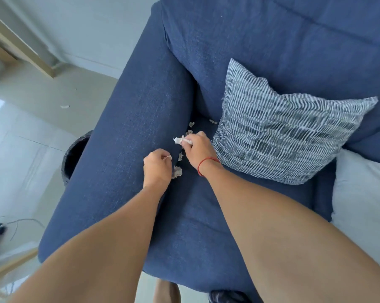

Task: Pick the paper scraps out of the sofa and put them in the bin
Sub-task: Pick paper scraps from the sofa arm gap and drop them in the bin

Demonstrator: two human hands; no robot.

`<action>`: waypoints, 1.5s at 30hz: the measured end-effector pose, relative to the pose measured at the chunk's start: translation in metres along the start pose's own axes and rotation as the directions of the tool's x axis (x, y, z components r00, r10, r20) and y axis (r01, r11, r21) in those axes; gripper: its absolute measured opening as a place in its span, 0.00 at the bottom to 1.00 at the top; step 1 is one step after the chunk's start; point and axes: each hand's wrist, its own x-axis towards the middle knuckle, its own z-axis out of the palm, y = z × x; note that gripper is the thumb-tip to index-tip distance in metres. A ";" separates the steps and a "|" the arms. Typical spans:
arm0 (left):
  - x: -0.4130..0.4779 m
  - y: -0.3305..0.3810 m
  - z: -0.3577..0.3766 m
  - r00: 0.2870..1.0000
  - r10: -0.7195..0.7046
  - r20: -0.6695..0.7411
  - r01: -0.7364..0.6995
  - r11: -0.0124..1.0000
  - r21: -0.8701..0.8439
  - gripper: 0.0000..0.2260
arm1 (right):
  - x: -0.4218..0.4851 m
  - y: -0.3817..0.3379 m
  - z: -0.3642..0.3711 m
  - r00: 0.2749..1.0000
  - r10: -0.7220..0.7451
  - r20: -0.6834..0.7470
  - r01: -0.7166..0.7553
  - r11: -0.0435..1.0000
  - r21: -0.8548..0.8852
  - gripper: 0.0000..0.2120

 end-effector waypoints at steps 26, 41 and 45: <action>0.119 -0.146 -0.261 0.891 -0.417 -0.181 0.382 0.902 -0.198 0.07 | 0.038 -0.284 0.175 0.929 -0.160 0.332 0.201 0.975 -0.091 0.08; 0.109 -0.049 -0.200 0.983 -0.177 0.040 0.178 0.983 -0.044 0.17 | 0.049 -0.220 0.066 0.981 -0.063 0.186 0.085 0.990 -0.116 0.19; 0.098 0.009 -0.159 0.997 -0.012 0.074 0.018 0.996 -0.082 0.09 | 0.048 -0.172 0.018 0.994 0.021 0.110 -0.015 0.998 -0.053 0.23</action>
